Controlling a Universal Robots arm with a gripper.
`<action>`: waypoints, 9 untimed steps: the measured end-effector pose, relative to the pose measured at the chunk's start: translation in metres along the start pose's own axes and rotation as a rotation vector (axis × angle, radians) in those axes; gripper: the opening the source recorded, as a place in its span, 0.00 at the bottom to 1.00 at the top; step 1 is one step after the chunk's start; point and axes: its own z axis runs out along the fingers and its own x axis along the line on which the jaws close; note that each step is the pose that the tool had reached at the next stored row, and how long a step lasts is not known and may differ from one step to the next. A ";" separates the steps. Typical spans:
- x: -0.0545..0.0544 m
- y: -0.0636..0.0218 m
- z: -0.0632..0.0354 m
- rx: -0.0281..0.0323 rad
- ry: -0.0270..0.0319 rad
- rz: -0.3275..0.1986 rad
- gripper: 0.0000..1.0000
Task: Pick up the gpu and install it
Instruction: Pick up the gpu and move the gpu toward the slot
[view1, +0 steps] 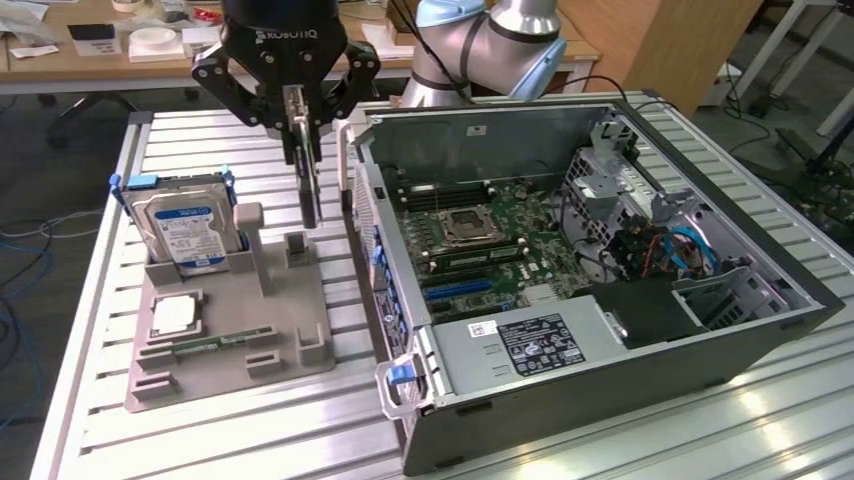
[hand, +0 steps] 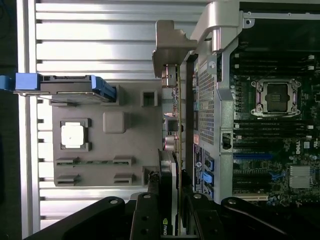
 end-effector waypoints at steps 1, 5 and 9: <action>0.000 0.0000 0.0000 -0.0001 0.0000 0.000 0.27; -0.003 0.0001 -0.0001 0.0001 0.0002 0.000 0.27; -0.008 0.0002 0.0002 0.0001 0.0001 0.000 0.27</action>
